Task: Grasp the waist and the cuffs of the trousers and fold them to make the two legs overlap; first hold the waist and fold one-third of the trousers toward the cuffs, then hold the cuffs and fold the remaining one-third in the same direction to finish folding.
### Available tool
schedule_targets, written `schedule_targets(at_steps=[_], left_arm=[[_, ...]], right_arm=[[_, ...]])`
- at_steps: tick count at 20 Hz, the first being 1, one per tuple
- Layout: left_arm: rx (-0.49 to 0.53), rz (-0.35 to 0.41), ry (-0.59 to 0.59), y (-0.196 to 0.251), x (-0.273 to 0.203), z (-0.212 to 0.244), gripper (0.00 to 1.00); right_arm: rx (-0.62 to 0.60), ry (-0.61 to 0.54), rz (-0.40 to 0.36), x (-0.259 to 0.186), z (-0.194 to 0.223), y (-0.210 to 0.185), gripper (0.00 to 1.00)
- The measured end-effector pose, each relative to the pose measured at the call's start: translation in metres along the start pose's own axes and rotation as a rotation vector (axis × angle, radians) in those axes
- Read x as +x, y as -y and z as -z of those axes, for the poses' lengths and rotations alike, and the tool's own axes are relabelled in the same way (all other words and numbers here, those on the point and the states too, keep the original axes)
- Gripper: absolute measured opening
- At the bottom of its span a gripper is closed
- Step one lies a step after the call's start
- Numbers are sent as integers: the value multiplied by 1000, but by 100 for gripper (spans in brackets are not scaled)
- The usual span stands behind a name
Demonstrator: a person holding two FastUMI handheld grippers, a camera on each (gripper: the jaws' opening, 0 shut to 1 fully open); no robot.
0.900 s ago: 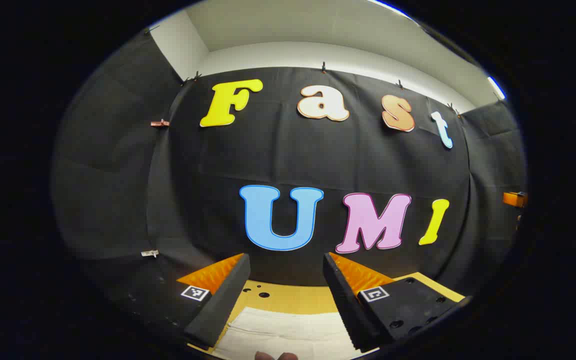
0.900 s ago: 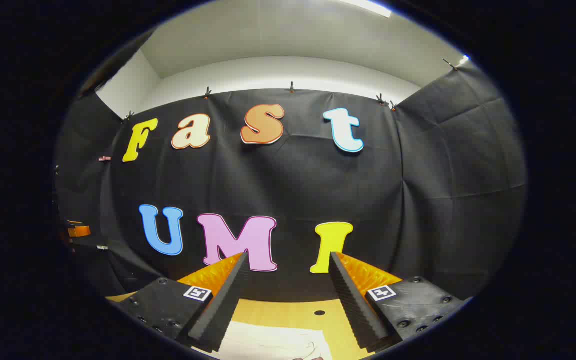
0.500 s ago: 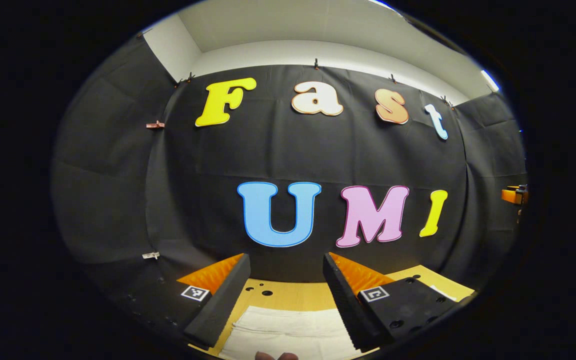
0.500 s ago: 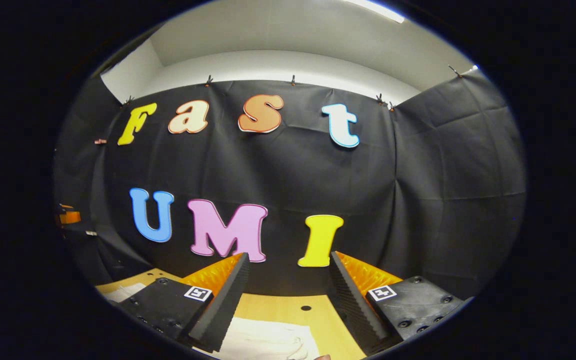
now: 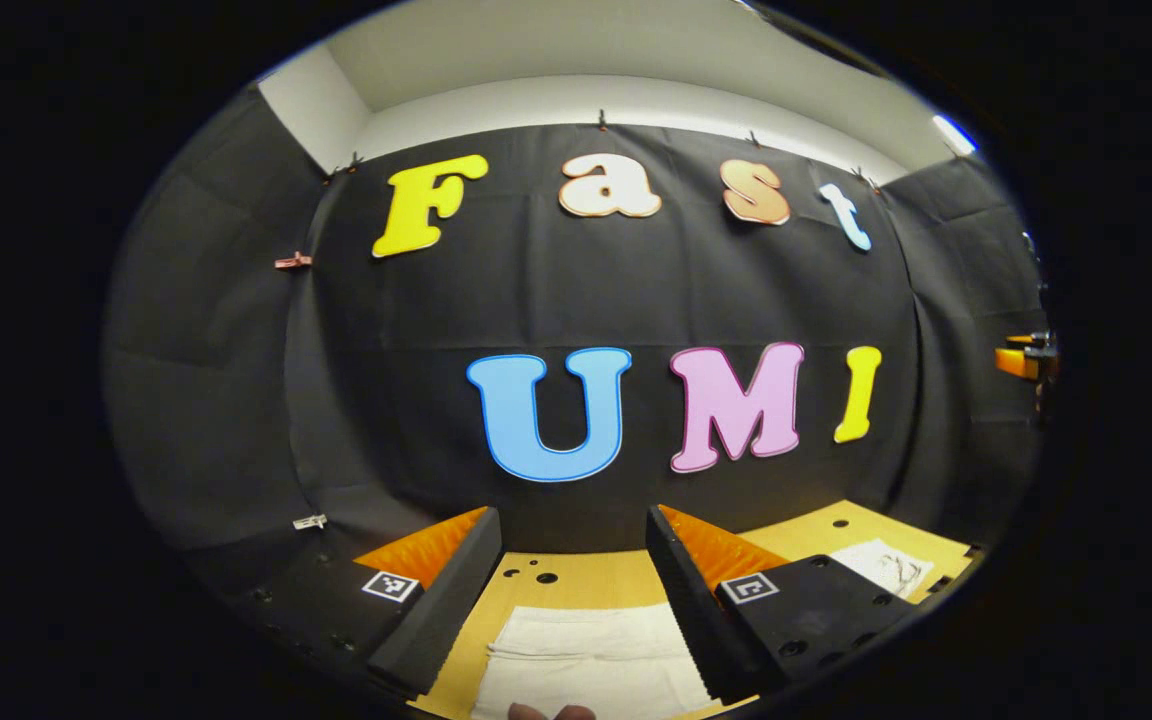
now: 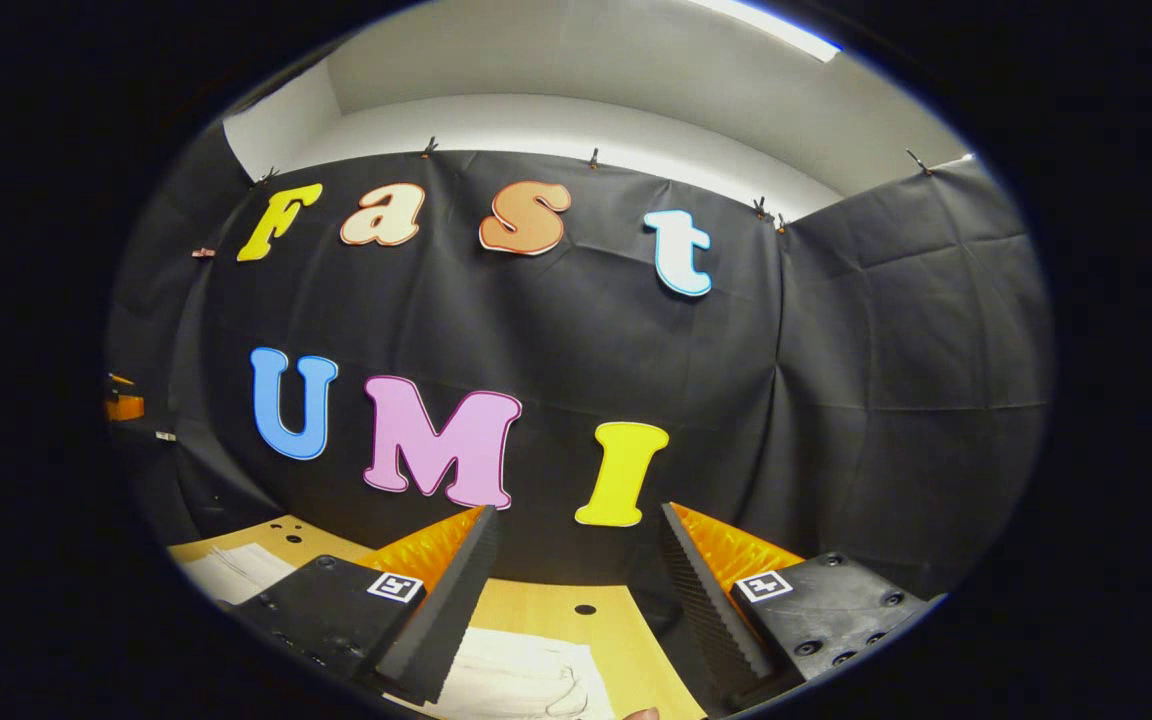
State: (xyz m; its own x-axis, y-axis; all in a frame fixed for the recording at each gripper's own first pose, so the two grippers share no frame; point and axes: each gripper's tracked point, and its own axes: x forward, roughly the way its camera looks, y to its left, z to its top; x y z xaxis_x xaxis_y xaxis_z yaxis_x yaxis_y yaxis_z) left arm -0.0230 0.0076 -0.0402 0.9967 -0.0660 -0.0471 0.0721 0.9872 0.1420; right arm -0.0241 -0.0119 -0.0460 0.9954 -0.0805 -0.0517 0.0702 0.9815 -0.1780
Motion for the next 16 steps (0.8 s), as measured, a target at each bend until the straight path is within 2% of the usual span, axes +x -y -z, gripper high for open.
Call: schedule_targets(at_steps=[1,5,6,9,16], left_arm=[[32,16,-8,1,-1,8,94],[174,95,-41,12,-9,45,95],[216,125,-52,16,-11,56,95],[350,198,-117,23,-18,106,95],[588,306,-332,9,-42,233,94]], right_arm=[[-14,-6,-9,-2,5,-2,95],[-96,-35,-40,-12,28,-8,97],[-121,-51,-45,-14,36,-10,94],[-205,-105,-61,-22,62,-13,97],[-387,-210,-82,-42,119,-14,97]])
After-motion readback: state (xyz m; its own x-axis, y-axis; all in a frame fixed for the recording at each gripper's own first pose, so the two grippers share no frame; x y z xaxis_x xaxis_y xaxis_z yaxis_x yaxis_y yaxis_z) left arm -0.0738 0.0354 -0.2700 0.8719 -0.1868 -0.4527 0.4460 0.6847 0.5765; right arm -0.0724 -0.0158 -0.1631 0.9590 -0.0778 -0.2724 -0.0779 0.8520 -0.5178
